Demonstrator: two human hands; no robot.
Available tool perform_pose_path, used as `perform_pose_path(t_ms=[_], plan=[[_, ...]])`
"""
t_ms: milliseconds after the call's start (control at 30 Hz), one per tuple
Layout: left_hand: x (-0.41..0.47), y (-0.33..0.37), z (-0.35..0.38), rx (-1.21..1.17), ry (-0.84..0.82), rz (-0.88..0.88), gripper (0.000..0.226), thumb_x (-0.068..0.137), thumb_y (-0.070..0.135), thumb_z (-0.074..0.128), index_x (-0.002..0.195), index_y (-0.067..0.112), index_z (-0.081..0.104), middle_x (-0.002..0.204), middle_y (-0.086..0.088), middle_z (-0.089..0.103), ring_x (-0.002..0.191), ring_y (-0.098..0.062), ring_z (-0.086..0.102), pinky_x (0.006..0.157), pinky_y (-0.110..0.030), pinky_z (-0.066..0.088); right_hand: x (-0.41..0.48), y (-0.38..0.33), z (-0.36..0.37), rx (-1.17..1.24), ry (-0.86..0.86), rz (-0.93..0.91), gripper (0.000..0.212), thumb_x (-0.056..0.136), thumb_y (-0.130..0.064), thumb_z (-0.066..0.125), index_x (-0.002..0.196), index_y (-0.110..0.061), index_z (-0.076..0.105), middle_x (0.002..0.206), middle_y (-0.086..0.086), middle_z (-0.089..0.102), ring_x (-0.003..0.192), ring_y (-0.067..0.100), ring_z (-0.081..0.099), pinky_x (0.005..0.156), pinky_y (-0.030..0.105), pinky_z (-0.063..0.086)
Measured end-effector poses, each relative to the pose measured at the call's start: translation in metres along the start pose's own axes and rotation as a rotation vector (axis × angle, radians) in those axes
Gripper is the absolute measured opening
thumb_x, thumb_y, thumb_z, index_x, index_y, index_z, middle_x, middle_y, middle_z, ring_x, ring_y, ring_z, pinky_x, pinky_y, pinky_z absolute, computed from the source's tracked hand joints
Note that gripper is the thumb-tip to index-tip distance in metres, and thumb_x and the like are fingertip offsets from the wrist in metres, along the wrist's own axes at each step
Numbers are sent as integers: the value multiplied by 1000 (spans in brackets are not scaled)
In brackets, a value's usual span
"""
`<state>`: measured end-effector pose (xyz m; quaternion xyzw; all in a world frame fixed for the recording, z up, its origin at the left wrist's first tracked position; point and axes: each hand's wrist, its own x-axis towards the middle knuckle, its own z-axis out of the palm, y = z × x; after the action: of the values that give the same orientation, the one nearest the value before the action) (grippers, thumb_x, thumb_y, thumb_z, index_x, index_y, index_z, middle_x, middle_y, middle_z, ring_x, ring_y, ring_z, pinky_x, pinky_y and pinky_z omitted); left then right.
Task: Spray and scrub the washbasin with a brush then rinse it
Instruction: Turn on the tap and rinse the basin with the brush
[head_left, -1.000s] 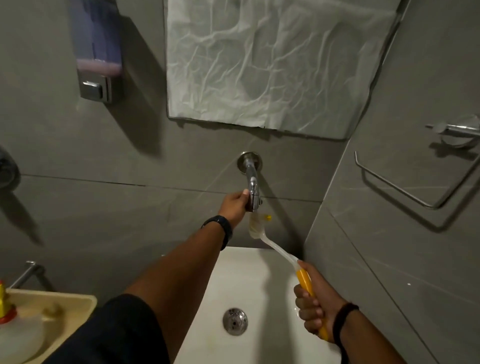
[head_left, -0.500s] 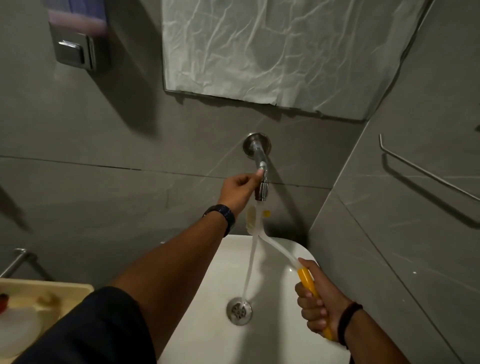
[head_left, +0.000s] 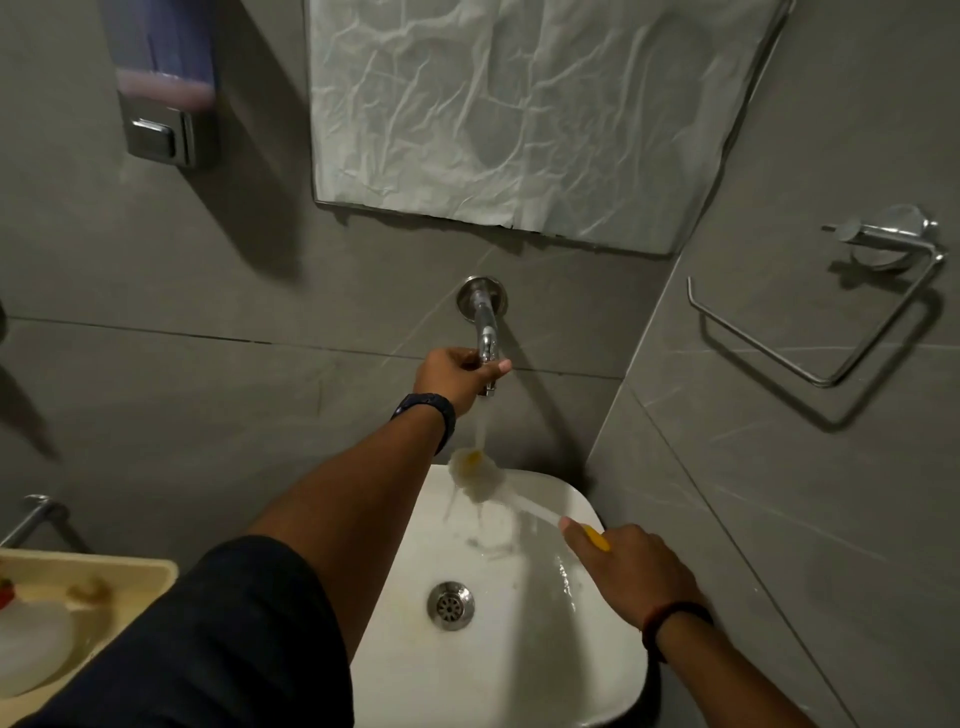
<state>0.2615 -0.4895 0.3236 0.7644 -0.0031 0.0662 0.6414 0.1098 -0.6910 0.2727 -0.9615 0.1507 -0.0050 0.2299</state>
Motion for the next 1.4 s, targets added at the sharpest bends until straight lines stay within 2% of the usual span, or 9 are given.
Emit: perform_pose_path(t_ms=[200, 333, 467, 600, 767, 1033, 1133, 1233, 1400], plan=[[-3, 1, 3, -15, 14, -25, 22, 72, 41, 75, 76, 21, 69, 71, 2, 70, 71, -11, 63, 57, -23, 40, -4, -4, -9, 725, -604, 463, 66, 71, -77, 47, 40, -21, 35, 39, -4, 25, 31, 11, 18, 33, 16, 16], [-3, 2, 4, -24, 7, -34, 22, 74, 39, 74, 81, 19, 70, 73, 2, 70, 72, -10, 62, 58, -22, 40, -4, -1, -14, 960, -651, 518, 64, 72, -75, 48, 43, -19, 37, 39, -4, 24, 30, 10, 18, 31, 16, 18], [-3, 1, 4, -34, 3, -41, 21, 74, 38, 74, 81, 19, 70, 72, 4, 69, 71, -8, 62, 58, -22, 40, -5, -15, -11, 708, -366, 356, 66, 76, -72, 48, 38, -19, 33, 36, -3, 29, 29, 14, 24, 34, 17, 22], [-2, -1, 4, -32, 11, -35, 22, 73, 38, 75, 80, 19, 69, 72, 3, 69, 70, -9, 62, 58, -22, 40, -11, -17, -4, -20, 71, -48, 67, 78, -77, 37, 50, -17, 50, 52, -4, 52, 52, 21, 49, 51, 28, 36], [-1, -1, 4, -41, 5, -38, 18, 73, 37, 76, 78, 22, 68, 74, 3, 70, 73, -9, 62, 59, -21, 39, -11, -9, 2, -222, 184, -140, 66, 77, -80, 28, 51, -22, 45, 51, -7, 48, 51, 18, 49, 48, 27, 32], [-1, -1, 6, -64, 6, -31, 15, 72, 35, 77, 74, 26, 65, 76, 2, 70, 76, -13, 65, 64, -24, 44, -11, -18, -2, 805, -552, 457, 66, 72, -77, 46, 41, -20, 36, 39, -3, 26, 30, 11, 19, 33, 16, 18], [-1, -2, 6, -69, 5, -33, 20, 72, 33, 77, 84, 20, 68, 78, 2, 70, 77, -12, 64, 64, -23, 44, -10, -23, -3, 928, -539, 483, 66, 76, -75, 44, 42, -19, 35, 39, -3, 26, 30, 11, 20, 32, 16, 19], [-1, -2, 8, -79, 11, -42, 28, 73, 33, 77, 93, 15, 69, 77, 4, 68, 75, -9, 62, 61, -21, 41, -14, -32, -4, 663, -202, 300, 59, 79, -71, 48, 50, -20, 41, 47, 3, 43, 38, 20, 37, 41, 23, 32], [-1, -3, 8, -67, 14, -33, 30, 74, 31, 76, 96, 12, 69, 72, 6, 66, 67, -5, 59, 59, -19, 40, -25, -23, 2, -267, 217, -221, 61, 81, -77, 27, 57, -23, 43, 75, 3, 69, 63, 24, 55, 56, 29, 37]])
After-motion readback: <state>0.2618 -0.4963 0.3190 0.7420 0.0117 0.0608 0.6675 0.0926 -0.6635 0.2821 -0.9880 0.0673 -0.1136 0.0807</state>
